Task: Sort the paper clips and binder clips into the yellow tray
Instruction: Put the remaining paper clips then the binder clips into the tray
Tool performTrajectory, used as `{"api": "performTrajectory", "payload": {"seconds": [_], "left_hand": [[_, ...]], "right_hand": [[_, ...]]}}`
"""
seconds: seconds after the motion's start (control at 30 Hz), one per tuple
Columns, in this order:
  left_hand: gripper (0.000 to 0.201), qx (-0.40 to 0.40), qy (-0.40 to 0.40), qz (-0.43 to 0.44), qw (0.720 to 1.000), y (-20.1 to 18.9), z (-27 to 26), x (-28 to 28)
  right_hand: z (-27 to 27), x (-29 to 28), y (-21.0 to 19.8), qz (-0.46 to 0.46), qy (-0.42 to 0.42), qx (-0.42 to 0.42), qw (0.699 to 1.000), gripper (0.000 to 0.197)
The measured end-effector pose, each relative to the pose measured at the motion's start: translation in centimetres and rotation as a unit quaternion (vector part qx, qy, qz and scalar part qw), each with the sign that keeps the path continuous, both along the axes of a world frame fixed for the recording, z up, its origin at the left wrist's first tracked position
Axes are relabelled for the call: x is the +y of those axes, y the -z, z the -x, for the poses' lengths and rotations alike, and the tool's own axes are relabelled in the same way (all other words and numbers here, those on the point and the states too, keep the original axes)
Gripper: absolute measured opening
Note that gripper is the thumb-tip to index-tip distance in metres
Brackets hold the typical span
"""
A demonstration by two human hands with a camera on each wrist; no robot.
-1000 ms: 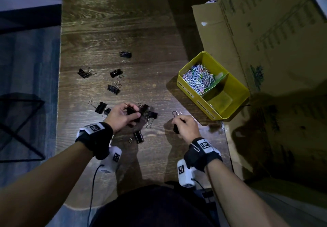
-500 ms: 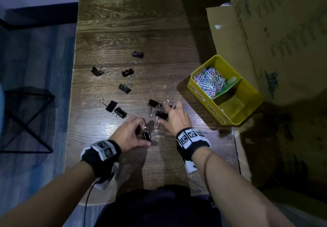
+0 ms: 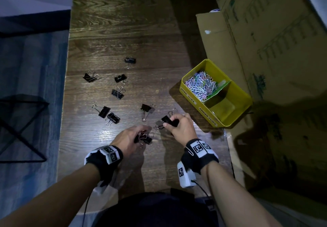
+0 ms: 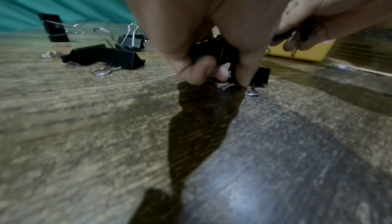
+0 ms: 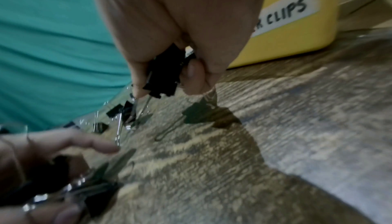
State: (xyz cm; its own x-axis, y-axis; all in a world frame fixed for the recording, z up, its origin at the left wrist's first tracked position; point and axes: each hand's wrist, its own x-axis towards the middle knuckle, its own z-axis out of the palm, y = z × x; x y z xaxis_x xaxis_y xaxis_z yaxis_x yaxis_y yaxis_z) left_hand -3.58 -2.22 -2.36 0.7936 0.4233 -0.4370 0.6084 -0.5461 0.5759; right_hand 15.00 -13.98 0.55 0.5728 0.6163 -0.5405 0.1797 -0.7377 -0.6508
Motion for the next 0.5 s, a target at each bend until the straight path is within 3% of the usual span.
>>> {"api": "performTrajectory", "payload": {"seconds": [0.07, 0.2, 0.3, 0.37, 0.43, 0.5], "left_hand": [[0.050, 0.011, 0.038, -0.025, 0.999, 0.1, -0.3, -0.1], [0.037, -0.016, 0.061, -0.021, 0.998, 0.0, -1.7, -0.2], [0.030, -0.057, -0.018, 0.093, 0.994, -1.5, -4.0, -0.2], [0.029, -0.078, -0.087, 0.217, 0.969, -3.7, -6.7, -0.4], [0.027, -0.110, -0.132, 0.289, 0.942, -5.8, -9.9, -0.7], [0.025, -0.147, -0.143, 0.326, 0.923, -8.0, -13.5, -1.4]], "right_hand": [[-0.4, -0.9, -0.8, -0.043, 0.026, 0.022, 0.998, 0.022], [-1.6, -2.1, -2.7, -0.108, 0.067, 0.045, 0.991, 0.022], [-3.2, -2.7, -4.8, -0.176, 0.125, 0.075, 0.973, 0.024], [-4.7, -3.3, -6.2, -0.215, 0.180, 0.091, 0.956, 0.031], [-6.6, -4.0, -7.4, -0.267, 0.257, 0.115, 0.922, 0.032], [-8.7, -4.6, -8.2, -0.295, 0.338, 0.137, 0.883, 0.016]]}}
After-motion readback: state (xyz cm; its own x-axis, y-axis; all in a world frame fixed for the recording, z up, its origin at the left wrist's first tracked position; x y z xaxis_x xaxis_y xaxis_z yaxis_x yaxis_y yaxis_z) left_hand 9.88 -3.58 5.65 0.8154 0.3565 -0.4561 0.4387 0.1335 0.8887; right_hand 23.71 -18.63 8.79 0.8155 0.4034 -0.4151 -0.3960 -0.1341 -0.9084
